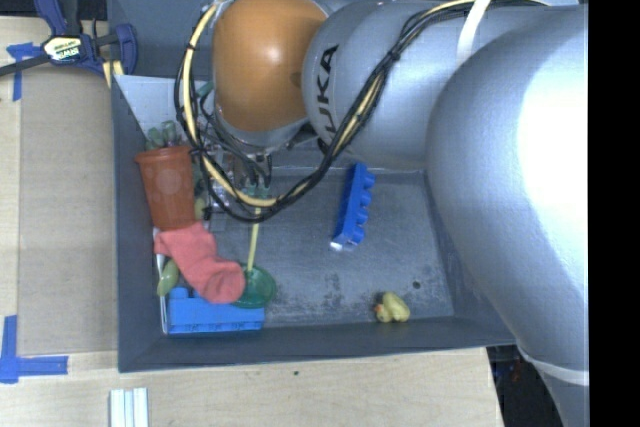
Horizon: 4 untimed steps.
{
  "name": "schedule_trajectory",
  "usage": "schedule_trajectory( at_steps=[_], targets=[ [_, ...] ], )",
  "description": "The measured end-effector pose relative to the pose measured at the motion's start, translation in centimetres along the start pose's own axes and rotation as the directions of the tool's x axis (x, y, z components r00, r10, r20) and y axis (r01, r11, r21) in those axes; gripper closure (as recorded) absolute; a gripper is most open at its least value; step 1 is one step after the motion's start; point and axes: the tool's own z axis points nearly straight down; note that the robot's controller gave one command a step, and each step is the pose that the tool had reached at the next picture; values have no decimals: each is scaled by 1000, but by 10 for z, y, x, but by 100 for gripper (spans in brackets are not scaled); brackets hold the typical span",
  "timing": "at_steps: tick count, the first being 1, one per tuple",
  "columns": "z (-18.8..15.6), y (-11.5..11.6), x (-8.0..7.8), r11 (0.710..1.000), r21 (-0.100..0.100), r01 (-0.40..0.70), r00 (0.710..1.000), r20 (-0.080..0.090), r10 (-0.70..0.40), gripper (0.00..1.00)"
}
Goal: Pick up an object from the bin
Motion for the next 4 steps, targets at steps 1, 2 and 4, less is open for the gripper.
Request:
schedule_trajectory(
  at_steps=[1,2,4],
  targets=[
    [-6,-1,-2,1000,-2,-3,1000,8,3,0],
    [72,3,49,999,7,39,999,21,-39,0],
    [14,11,66,963,-6,-271,962,18,271,0]
  ],
)
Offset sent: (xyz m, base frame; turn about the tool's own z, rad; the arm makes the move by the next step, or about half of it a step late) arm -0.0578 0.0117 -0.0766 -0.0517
